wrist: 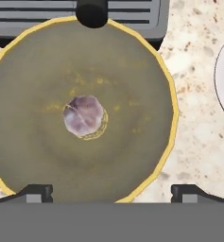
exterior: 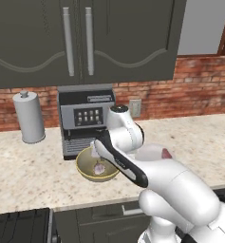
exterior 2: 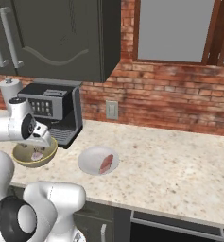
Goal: Place the steak on the plate and place the garlic on the same plate.
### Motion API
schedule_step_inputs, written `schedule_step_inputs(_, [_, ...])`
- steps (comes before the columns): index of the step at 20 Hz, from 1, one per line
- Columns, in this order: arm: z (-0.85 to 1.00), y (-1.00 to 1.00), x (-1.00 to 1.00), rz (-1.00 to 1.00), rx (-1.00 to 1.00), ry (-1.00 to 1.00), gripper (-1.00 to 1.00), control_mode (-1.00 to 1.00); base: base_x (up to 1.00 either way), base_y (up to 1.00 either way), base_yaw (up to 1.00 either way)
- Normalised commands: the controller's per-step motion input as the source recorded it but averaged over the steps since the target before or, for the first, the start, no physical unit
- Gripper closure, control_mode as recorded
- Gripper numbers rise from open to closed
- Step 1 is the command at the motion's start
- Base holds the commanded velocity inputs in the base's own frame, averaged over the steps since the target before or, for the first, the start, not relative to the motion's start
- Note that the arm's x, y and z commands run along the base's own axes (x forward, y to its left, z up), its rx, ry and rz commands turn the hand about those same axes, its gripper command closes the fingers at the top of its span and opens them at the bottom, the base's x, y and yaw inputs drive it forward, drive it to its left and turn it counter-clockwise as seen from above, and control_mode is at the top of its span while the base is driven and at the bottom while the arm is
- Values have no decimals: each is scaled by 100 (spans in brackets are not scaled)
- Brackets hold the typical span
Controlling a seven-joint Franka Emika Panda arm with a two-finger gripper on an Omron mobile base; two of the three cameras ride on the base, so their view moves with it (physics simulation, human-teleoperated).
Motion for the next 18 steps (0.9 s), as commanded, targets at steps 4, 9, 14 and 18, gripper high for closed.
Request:
schedule_step_inputs(4, [0,53,17,10,0,0,-100,-100,0,0,0])
schedule_step_inputs(9, [0,17,32,4,0,0,-100,-100,0,0,0])
schedule_step_inputs(14, [-20,0,20,0,0,0,-100,-100,0,0,0])
schedule_step_inputs(18, [-42,0,18,0,0,0,-100,-100,0,0,0])
